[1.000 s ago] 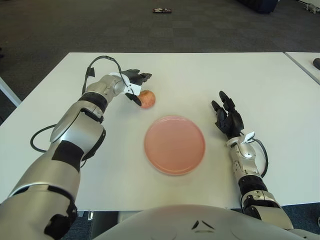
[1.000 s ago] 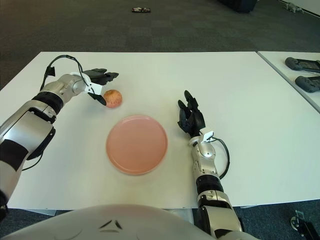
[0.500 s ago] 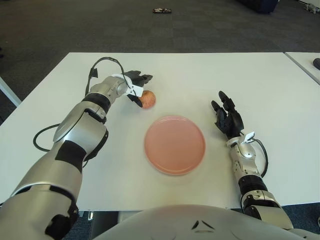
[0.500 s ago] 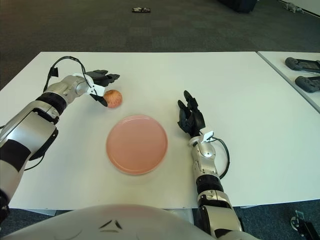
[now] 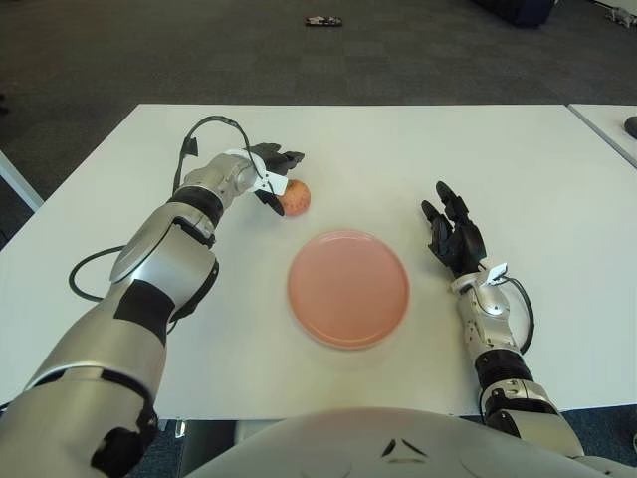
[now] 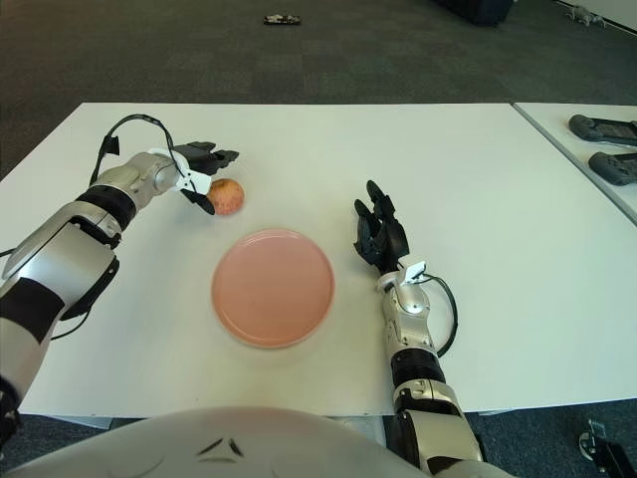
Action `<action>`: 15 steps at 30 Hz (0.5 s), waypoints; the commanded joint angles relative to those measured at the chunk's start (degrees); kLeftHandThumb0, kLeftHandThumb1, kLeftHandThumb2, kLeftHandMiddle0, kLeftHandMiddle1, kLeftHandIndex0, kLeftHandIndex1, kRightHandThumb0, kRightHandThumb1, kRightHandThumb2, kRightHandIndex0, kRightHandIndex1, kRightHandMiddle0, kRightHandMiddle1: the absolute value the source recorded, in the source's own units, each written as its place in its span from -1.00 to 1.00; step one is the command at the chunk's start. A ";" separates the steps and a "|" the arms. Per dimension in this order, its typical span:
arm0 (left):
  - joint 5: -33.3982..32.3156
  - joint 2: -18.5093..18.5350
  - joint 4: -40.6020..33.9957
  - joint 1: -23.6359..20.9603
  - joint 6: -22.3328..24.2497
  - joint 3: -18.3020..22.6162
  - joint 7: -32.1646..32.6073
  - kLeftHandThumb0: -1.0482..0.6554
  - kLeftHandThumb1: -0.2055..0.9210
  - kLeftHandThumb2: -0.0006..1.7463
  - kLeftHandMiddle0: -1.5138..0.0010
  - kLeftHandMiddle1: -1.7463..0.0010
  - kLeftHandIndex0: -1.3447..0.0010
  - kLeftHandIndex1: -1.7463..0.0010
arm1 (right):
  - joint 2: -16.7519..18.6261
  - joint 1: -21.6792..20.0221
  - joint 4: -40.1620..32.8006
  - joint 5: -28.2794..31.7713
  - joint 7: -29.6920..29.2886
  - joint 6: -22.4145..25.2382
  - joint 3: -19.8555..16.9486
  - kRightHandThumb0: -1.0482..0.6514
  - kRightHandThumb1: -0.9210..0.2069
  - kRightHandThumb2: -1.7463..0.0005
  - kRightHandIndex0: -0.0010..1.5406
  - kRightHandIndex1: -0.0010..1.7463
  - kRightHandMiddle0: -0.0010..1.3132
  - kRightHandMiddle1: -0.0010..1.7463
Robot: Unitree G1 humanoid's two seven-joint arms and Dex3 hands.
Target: Put the apple into the plate.
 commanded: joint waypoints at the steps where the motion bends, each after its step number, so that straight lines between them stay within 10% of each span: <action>1: 0.86 -0.45 0.53 0.03 0.93 -0.71 1.17 -1.00 0.79 -0.99 1.00 1.00 1.00 1.00 | 0.90 3.42 2.71 0.62 0.36 1.61 -0.08 -0.54 -1.00 0.19 -0.87 -0.99 -1.00 -0.75; 15: 2.15 -1.80 1.87 0.74 2.77 -2.21 2.56 -1.00 0.79 -1.00 1.00 1.00 1.00 1.00 | 1.10 3.61 2.63 0.70 0.68 0.88 -0.18 -0.55 -1.00 0.18 -0.86 -0.99 -1.00 -0.75</action>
